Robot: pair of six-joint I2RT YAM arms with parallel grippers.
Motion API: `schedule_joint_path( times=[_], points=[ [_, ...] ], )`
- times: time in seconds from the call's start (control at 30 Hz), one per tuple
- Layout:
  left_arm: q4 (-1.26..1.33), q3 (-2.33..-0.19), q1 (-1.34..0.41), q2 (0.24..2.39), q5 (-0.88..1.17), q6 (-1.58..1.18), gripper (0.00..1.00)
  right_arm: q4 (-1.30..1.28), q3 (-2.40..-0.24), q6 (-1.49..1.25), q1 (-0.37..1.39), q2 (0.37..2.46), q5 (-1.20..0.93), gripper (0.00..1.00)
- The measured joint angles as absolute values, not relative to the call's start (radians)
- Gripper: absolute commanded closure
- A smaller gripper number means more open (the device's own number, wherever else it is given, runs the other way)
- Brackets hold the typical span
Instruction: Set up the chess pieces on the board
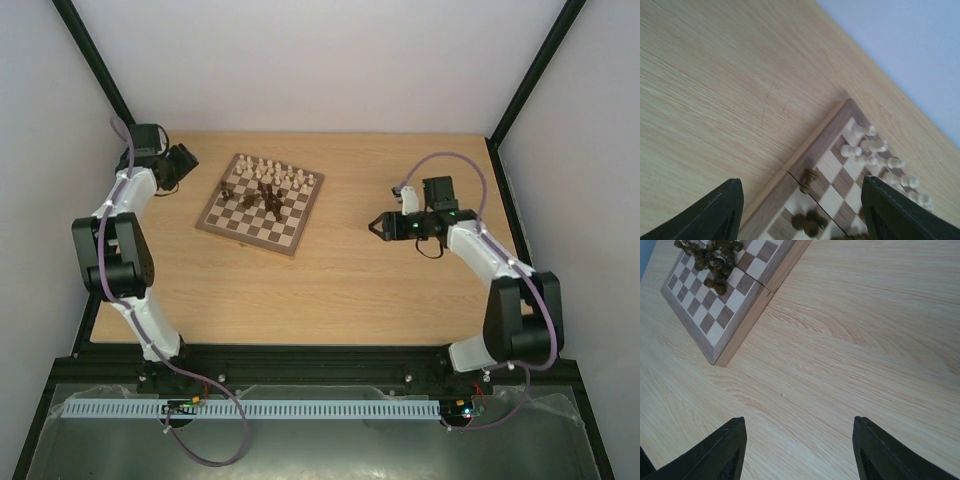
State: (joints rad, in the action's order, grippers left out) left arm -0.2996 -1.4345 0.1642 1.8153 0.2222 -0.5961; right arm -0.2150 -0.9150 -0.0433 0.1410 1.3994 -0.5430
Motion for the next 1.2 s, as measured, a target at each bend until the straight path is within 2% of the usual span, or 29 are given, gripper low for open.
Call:
schedule_joint_path(
  times=[0.1, 0.23, 0.4, 0.5, 0.6, 0.8, 1.03, 1.2],
  points=[
    [-0.303, -1.495, 0.186, 1.925, 0.258, -0.605, 0.36, -0.204, -0.980, -0.060, 0.172, 1.515, -0.569, 0.44],
    [-0.308, -1.557, 0.214, 2.063, 0.308, -0.614, 0.46, -0.181, -1.046, -0.078, 0.194, 1.644, -0.607, 0.46],
    [-0.311, -1.568, 0.226, 2.159, 0.333, -0.608, 0.63, -0.174, -1.099, -0.110, 0.218, 1.751, -0.628, 0.48],
    [-0.311, -1.568, 0.226, 2.183, 0.352, -0.595, 0.78, -0.176, -1.164, -0.118, 0.242, 1.820, -0.629, 0.48],
    [-0.311, -1.570, 0.226, 2.201, 0.380, -0.590, 0.85, -0.178, -1.224, -0.122, 0.266, 1.889, -0.636, 0.48],
    [-0.306, -1.565, 0.223, 2.208, 0.418, -0.582, 0.87, -0.191, -1.277, -0.125, 0.289, 1.986, -0.653, 0.48],
    [-0.321, -1.549, 0.217, 2.208, 0.461, -0.564, 0.86, -0.210, -1.298, -0.124, 0.289, 2.000, -0.651, 0.48],
    [-0.327, -1.542, 0.209, 2.208, 0.478, -0.548, 0.85, -0.216, -1.320, -0.125, 0.289, 2.006, -0.618, 0.54]
  ],
)
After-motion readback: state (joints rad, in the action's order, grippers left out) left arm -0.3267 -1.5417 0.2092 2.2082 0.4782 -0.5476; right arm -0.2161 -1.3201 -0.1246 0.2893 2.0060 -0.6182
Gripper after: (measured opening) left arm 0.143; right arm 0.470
